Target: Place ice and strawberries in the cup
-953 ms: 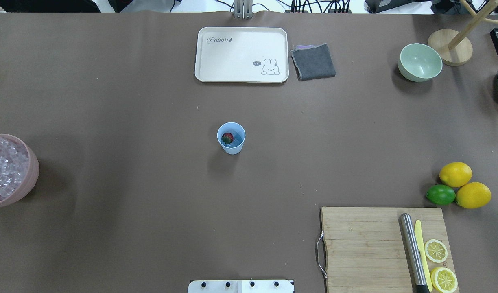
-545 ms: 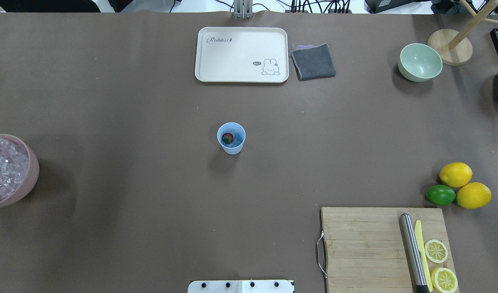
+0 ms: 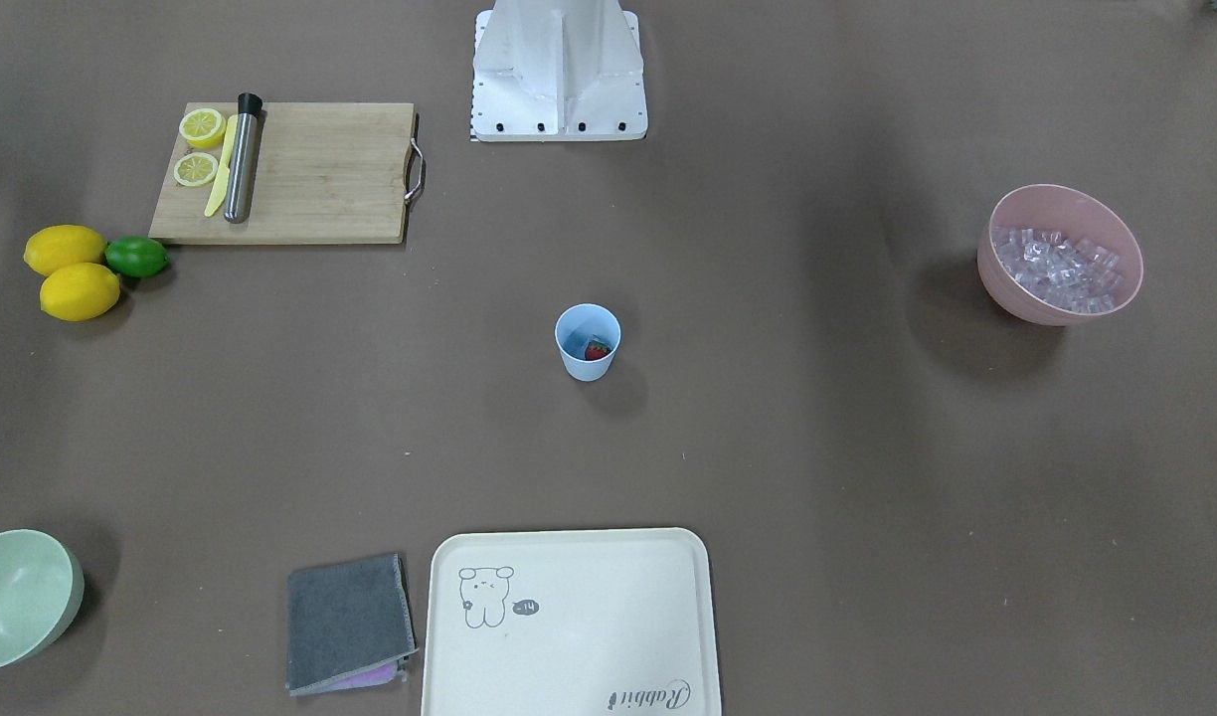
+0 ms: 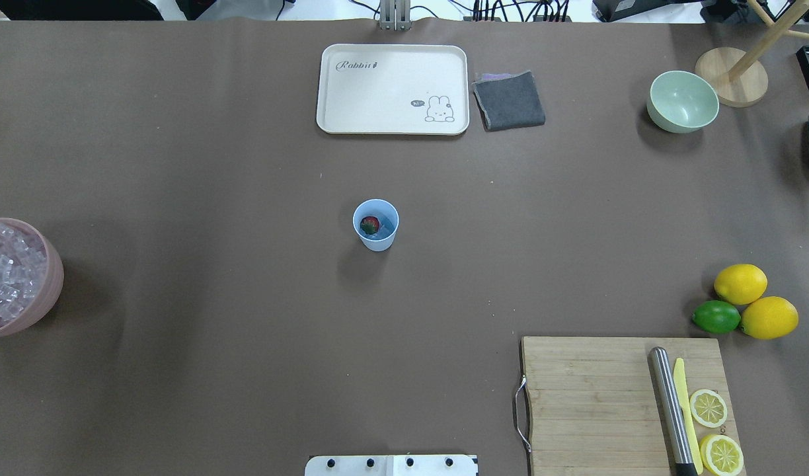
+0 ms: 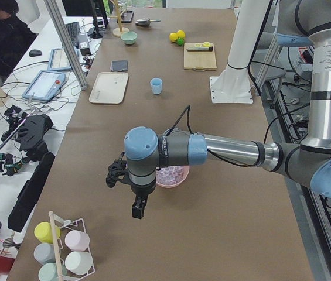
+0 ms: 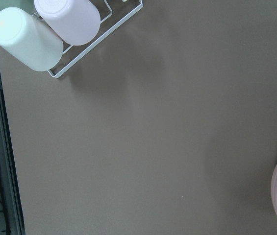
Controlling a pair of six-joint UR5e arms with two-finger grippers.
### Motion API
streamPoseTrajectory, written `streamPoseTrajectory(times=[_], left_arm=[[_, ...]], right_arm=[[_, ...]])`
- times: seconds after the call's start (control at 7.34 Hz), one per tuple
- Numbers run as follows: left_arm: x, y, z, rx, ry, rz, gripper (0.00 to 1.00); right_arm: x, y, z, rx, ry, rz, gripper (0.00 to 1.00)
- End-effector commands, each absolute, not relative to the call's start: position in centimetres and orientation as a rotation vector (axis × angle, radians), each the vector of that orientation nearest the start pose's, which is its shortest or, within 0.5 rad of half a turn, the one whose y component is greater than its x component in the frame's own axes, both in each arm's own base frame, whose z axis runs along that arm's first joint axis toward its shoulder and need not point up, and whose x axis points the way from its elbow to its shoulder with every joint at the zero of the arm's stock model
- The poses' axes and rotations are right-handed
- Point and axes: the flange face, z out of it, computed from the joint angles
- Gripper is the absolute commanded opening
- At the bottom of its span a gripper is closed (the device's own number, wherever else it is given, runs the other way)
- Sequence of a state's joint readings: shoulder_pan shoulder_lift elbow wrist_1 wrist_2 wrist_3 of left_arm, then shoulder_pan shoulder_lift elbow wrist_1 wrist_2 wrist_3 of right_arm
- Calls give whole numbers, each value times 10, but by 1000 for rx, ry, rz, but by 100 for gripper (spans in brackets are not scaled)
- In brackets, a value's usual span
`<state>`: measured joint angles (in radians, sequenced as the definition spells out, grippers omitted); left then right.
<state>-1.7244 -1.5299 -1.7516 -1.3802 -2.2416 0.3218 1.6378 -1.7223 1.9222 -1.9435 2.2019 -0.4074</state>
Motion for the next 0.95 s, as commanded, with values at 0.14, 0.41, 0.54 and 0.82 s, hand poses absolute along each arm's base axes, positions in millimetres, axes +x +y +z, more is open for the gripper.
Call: streamPoseTrajectory(times=[0.14, 0.41, 0.54, 0.82], left_arm=[[-139, -449, 651, 78, 672, 137, 98], [-134, -454, 647, 60, 673, 81, 98], [-122, -455, 650, 35, 675, 72, 98], [-119, -456, 649, 33, 675, 77, 98]], right_arm=[[101, -398, 610, -31, -661, -267, 100], [101, -398, 612, -35, -662, -266, 100], [101, -398, 611, -33, -663, -265, 100], [98, -399, 613, -32, -695, -260, 100]])
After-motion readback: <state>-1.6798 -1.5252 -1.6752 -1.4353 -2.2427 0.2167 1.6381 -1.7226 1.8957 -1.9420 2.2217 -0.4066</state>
